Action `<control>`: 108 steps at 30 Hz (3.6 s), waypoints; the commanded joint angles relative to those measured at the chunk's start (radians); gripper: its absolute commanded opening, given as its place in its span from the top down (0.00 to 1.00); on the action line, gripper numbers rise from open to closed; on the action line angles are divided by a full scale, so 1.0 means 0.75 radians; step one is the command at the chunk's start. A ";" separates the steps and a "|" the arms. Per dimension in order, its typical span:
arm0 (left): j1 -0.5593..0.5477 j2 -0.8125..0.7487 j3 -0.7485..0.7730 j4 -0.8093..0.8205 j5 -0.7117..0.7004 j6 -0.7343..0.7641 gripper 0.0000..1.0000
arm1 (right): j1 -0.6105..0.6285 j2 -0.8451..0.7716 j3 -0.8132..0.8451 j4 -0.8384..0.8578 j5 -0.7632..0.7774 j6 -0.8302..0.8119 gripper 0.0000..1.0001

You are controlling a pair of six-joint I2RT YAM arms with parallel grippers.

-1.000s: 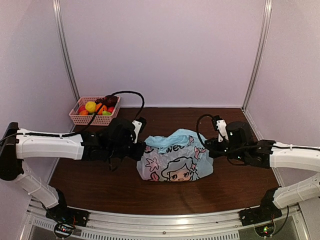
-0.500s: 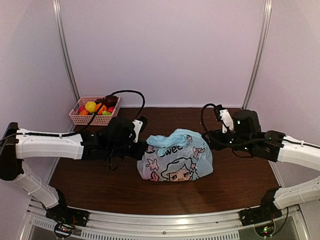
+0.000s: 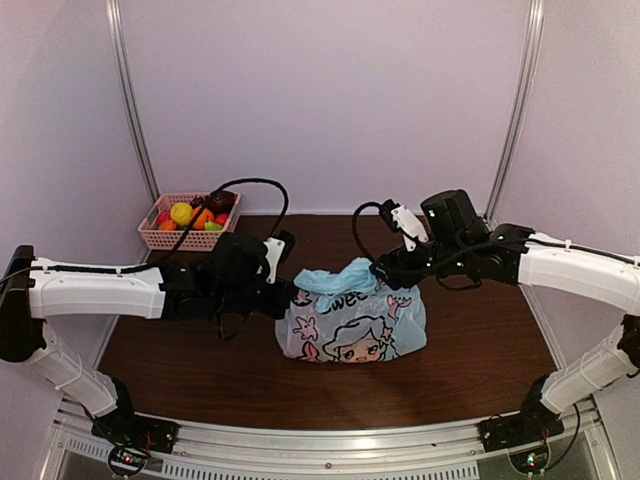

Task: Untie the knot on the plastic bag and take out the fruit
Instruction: Untie the bag handles from the takeout bag.

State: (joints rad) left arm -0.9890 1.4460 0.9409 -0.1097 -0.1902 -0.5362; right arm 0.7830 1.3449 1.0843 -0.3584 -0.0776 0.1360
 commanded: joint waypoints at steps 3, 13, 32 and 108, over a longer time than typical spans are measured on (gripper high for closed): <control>0.008 0.012 0.040 0.065 0.012 -0.021 1.00 | -0.005 0.075 0.058 0.013 -0.089 -0.058 0.35; 0.008 0.007 0.046 0.048 0.013 -0.028 1.00 | -0.004 0.126 0.067 0.078 -0.087 -0.073 0.74; 0.038 -0.082 -0.013 0.070 0.009 -0.102 1.00 | -0.011 -0.060 -0.198 0.301 0.280 0.169 1.00; 0.023 0.171 0.284 -0.051 0.356 0.044 1.00 | -0.012 -0.023 -0.304 0.445 0.186 0.616 1.00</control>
State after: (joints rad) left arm -0.9913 1.5684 1.1900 -0.2211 0.0135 -0.5095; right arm 0.7784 1.3163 0.8955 -0.0700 -0.0185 0.5587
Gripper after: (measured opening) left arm 0.004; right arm 0.006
